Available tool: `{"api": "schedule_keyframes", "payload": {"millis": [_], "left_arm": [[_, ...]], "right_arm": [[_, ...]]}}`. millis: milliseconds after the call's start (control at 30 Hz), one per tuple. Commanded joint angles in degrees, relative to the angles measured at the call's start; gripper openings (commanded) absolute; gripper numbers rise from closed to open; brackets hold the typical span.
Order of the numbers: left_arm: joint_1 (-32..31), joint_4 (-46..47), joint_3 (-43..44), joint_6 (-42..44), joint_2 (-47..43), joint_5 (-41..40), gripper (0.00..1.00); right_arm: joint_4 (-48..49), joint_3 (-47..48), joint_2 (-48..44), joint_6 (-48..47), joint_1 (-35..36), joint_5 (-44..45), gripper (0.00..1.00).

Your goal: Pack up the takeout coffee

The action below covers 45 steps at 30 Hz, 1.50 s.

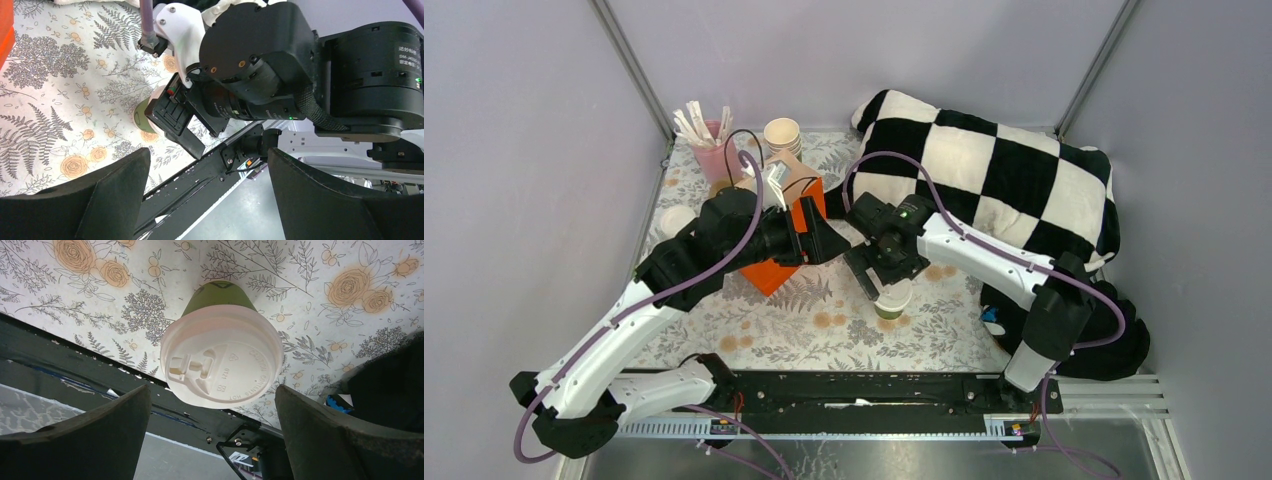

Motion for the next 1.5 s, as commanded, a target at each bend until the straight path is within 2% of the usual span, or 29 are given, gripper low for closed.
{"api": "schedule_keyframes", "payload": {"millis": [0,600,1467], "left_arm": [[0.06,0.62,3.08,1.37,-0.38,-1.17,0.91],[0.06,0.28,3.29,1.38,-0.18,-1.29,0.91],[0.06,-0.12,4.06,2.34,0.80,-0.19,0.91]], "right_arm": [[-1.46,2.02,0.96,-0.40,1.06,2.17,1.00],[-0.77,0.26,2.98,-1.31,1.37,4.35,1.00],[1.25,-1.63,4.79,-2.07,1.54,1.14,1.00]]}}
